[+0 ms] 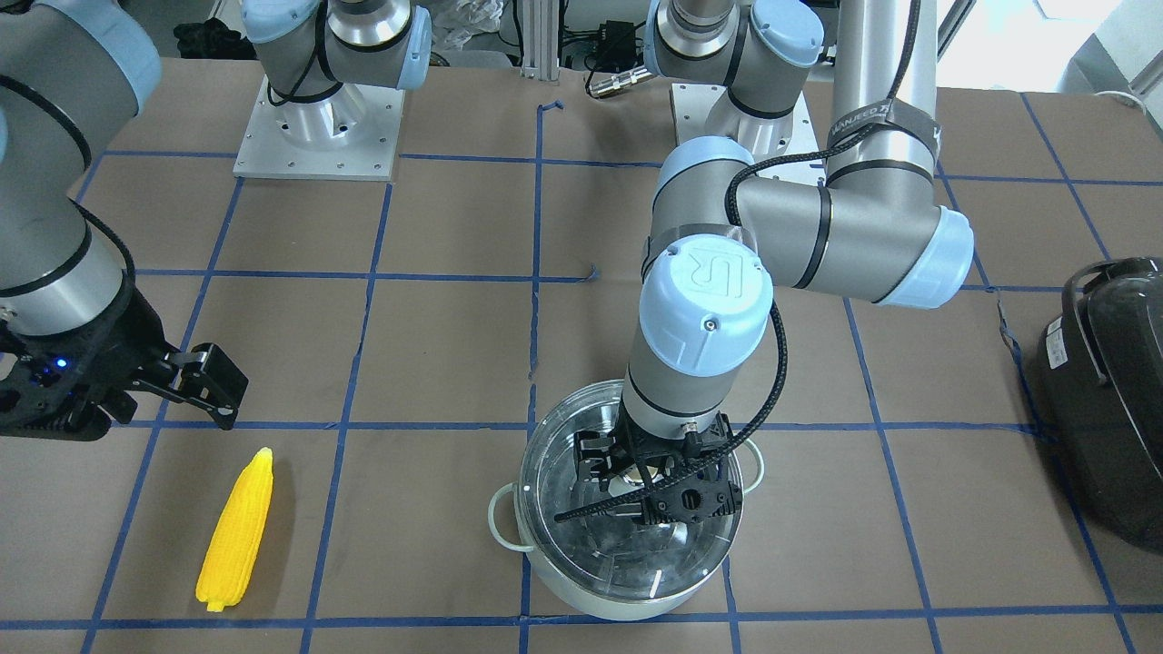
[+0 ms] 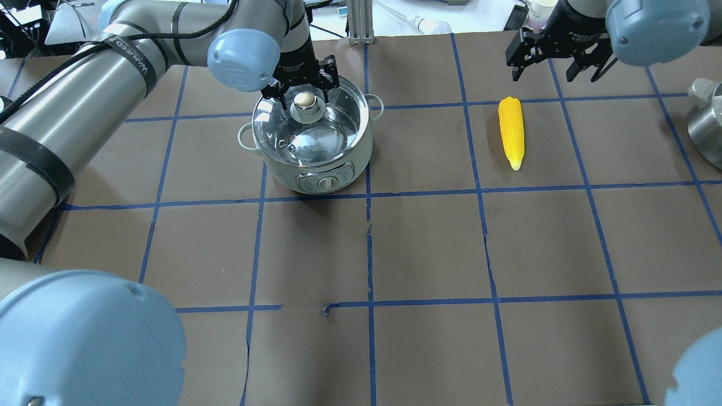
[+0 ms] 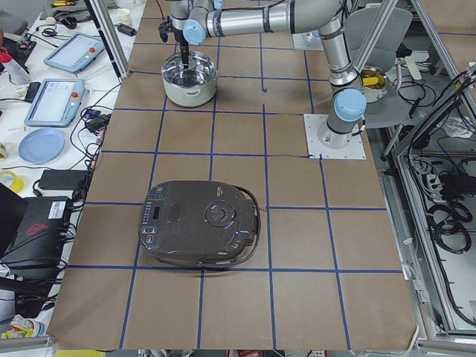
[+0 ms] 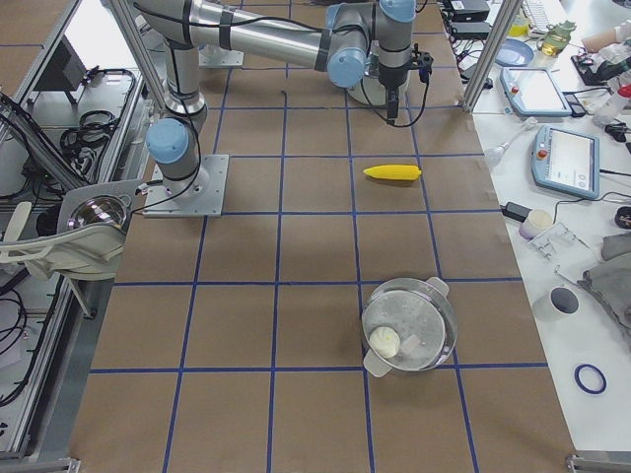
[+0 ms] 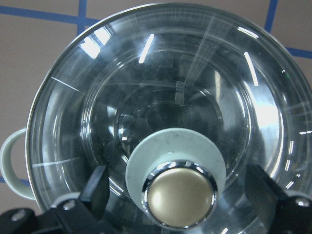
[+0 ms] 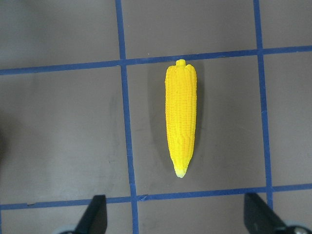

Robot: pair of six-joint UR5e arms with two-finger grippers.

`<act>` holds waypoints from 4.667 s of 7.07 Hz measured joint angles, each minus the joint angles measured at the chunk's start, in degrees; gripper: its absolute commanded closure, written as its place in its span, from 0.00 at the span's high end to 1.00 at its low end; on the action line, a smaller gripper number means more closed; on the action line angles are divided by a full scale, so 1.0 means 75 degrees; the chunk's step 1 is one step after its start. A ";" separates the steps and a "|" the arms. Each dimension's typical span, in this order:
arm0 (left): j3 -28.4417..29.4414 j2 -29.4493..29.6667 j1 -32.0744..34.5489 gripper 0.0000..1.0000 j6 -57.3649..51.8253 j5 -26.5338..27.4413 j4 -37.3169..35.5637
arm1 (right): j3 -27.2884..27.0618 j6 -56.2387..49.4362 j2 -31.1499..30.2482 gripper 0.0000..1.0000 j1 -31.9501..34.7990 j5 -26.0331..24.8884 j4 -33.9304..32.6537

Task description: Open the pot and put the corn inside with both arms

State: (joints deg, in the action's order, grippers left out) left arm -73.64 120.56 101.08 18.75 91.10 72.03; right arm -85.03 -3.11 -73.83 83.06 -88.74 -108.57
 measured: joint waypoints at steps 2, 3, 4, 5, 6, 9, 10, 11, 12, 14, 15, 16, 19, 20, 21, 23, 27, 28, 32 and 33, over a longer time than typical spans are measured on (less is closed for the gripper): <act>0.0017 -0.0010 0.0006 0.17 -0.0062 0.0028 0.0039 | -0.0065 0.0018 0.0704 0.97 -0.0001 -0.0024 -0.0750; 0.0042 -0.0035 0.0004 0.15 -0.0064 0.0036 0.0064 | -0.0089 0.0015 0.1203 0.98 -0.0001 -0.0030 -0.1253; 0.0067 -0.0082 -0.0010 0.14 -0.0070 0.0033 0.0079 | -0.0093 0.0006 0.1713 0.98 -0.0006 -0.0042 -0.1715; 0.0134 -0.0128 -0.0038 0.13 -0.0087 0.0028 0.0084 | -0.0071 -0.0001 0.2128 0.98 -0.0036 -0.0057 -0.2010; 0.0283 -0.0157 -0.0168 0.08 -0.0142 0.0007 0.0170 | -0.0036 -0.0008 0.2506 0.98 -0.0110 -0.0068 -0.2282; 0.0516 -0.0252 -0.1417 0.00 -0.1168 -0.0186 0.0984 | -0.0061 -0.0031 0.3073 0.46 -0.0267 -0.0079 -0.2831; 0.0492 -0.0287 -0.1756 0.00 -0.1680 -0.0215 0.1219 | -0.0069 -0.0026 0.3076 0.35 -0.0268 -0.0054 -0.2838; 0.0424 -0.0327 -0.2118 0.00 -0.2360 -0.0217 0.1369 | -0.0062 -0.0018 0.3036 0.32 -0.0270 -0.0026 -0.2817; 0.0323 -0.0359 -0.2539 0.00 -0.3297 -0.0202 0.1419 | -0.0058 -0.0029 0.2967 0.30 -0.0270 -0.0032 -0.2778; -0.0091 -0.0474 -0.3226 0.00 -0.5048 -0.0180 0.1320 | 0.0085 -0.0273 0.2572 0.30 -0.0212 -0.0023 -0.2337; -0.0484 -0.0569 -0.3530 0.00 -0.5621 -0.0178 0.1021 | 0.0335 -0.0298 0.2251 0.32 0.0007 0.0015 -0.1863; -0.1027 -0.0691 -0.3757 0.00 -0.5987 -0.0169 0.0416 | 0.0707 -0.0230 0.2017 0.32 0.0388 0.0029 -0.1279; -0.3149 -0.1286 -0.4054 0.00 -0.6195 -0.0152 -0.1650 | 0.2228 0.0682 0.1852 0.32 0.1979 0.0036 0.0202; -0.3799 -0.1455 -0.4159 0.00 -0.6211 -0.0158 -0.2225 | 0.2475 0.1363 0.1863 0.32 0.2562 0.0027 0.0308; -0.4322 -0.1564 -0.4228 0.00 -0.6223 -0.0165 -0.2722 | 0.2655 0.2099 0.1931 0.32 0.3067 0.0011 0.0311; -0.5010 -0.1655 -0.4315 0.00 -0.6229 -0.0214 -0.3491 | 0.3339 0.3131 0.2494 0.33 0.3873 -0.0135 0.0291; -0.5326 -0.1620 -0.4391 0.02 -0.6227 -0.0263 -0.4031 | 0.4440 0.3917 0.3635 0.36 0.4437 -0.0306 0.0200; -0.5314 -0.1599 -0.4394 0.99 -0.6227 -0.0259 -0.4038 | 0.4466 0.4145 0.3830 0.41 0.4517 -0.0295 0.0022; -0.5165 -0.1613 -0.4388 1.00 -0.6246 -0.0168 -0.3911 | 0.4453 0.4202 0.4068 1.00 0.4582 -0.0286 -0.0393; -0.4932 -0.1652 -0.4362 1.00 -0.6210 -0.0159 -0.3586 | 0.4410 0.4070 0.4028 1.00 0.4582 -0.0286 -0.0413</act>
State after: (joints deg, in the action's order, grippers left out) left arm -110.63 108.17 68.36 -27.82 89.91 45.14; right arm -51.95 27.41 -43.62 117.42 -90.88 -111.67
